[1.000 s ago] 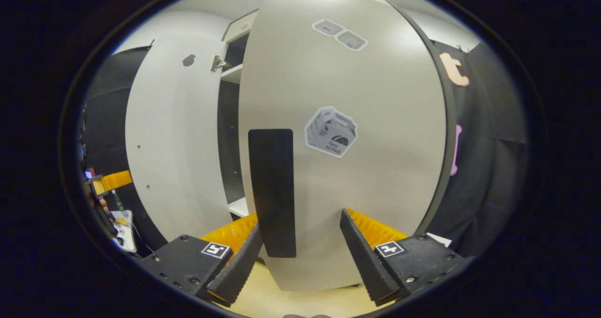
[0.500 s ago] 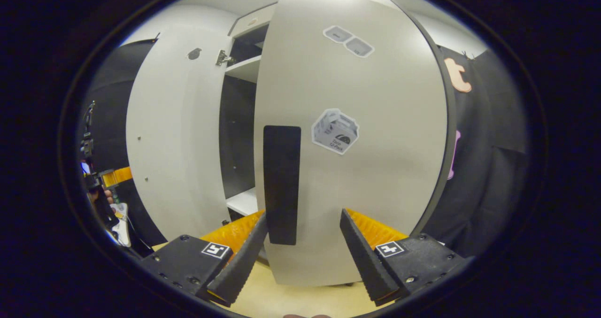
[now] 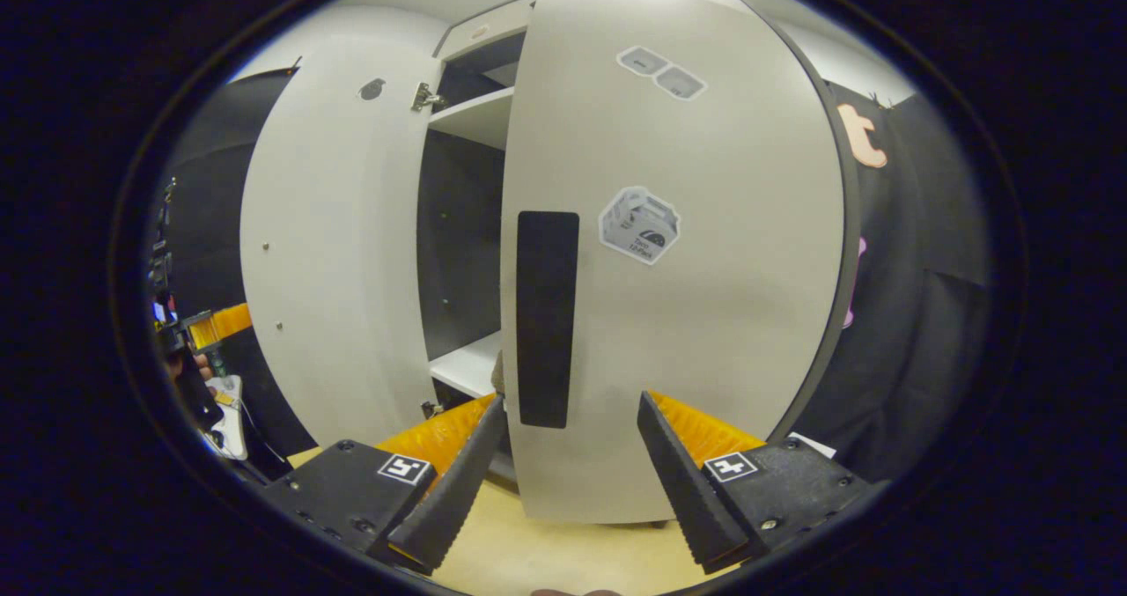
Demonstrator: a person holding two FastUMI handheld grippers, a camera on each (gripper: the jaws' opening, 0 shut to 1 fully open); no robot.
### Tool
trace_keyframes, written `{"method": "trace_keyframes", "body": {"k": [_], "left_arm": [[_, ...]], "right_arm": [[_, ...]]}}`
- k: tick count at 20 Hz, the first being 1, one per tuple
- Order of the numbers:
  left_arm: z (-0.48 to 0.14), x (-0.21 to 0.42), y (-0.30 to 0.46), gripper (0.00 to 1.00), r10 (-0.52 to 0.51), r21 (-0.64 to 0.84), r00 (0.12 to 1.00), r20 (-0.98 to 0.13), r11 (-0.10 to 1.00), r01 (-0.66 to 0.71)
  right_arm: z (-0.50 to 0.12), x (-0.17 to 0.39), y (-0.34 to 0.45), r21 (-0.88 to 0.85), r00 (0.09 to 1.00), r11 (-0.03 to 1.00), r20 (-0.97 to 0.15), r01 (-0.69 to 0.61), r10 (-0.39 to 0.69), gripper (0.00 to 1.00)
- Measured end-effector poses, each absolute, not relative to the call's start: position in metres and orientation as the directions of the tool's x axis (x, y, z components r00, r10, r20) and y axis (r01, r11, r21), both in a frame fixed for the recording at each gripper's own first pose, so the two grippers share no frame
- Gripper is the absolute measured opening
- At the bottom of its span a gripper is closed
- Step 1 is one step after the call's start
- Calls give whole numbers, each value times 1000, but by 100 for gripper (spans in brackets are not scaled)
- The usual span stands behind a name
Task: Grab one shoe with the right hand and put it into the shoe cabinet, grab the other shoe with the left hand and put it into the shoe cabinet; then close the right door with the right hand and the left door with the left hand.
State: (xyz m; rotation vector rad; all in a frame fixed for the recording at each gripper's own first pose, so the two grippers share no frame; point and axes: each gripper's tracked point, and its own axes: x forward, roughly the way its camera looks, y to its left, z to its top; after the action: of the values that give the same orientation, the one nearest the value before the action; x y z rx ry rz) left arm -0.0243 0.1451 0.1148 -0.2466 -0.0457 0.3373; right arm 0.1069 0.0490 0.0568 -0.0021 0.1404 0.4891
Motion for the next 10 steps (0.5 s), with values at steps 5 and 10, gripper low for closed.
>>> {"method": "trace_keyframes", "body": {"k": [5,10], "left_arm": [[119,-23,118,92,269,-220,963,21,941,-258],[122,-15,88,92,188,-230,982,32,957,-176]], "right_arm": [[53,104,54,46,867,880,-149,-474,475,96],[50,96,49,44,869,881,-149,-471,472,98]]}}
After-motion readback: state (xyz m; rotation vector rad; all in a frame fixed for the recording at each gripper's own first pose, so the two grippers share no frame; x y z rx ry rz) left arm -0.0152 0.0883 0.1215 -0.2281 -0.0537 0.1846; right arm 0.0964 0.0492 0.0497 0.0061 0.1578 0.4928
